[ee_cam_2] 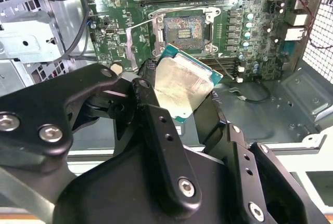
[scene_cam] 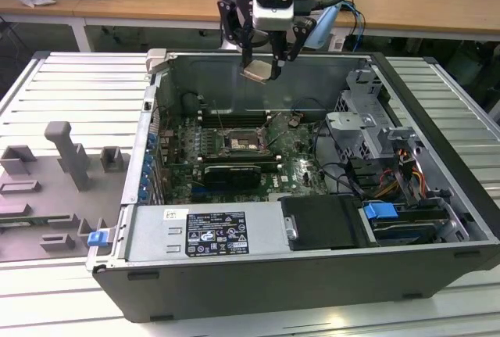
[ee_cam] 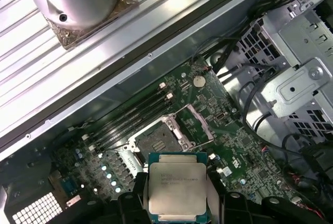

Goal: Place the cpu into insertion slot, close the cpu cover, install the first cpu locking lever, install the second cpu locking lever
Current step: 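Place the cpu into insertion slot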

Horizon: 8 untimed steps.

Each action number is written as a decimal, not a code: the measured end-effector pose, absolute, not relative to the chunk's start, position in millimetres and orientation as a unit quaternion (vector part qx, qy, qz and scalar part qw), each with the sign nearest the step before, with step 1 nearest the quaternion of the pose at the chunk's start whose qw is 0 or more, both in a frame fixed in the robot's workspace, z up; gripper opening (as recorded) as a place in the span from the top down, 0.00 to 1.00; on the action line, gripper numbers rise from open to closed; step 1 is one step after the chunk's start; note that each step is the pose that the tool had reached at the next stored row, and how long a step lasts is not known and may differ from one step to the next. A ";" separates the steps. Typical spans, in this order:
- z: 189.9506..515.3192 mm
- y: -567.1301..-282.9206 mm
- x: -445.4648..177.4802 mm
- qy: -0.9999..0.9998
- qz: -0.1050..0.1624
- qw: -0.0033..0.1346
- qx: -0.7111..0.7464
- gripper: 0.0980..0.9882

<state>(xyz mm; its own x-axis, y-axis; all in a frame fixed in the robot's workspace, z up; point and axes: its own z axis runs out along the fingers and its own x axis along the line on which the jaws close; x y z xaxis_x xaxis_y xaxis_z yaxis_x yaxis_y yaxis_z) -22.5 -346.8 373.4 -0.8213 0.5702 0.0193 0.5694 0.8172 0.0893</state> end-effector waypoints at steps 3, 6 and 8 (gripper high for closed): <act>373.4 -346.8 -22.6 0.950 0.045 0.005 0.310 0.51; 373.3 -346.8 -22.8 0.946 0.045 0.005 0.320 0.51; 373.3 -346.8 -22.9 0.942 0.045 0.006 0.331 0.51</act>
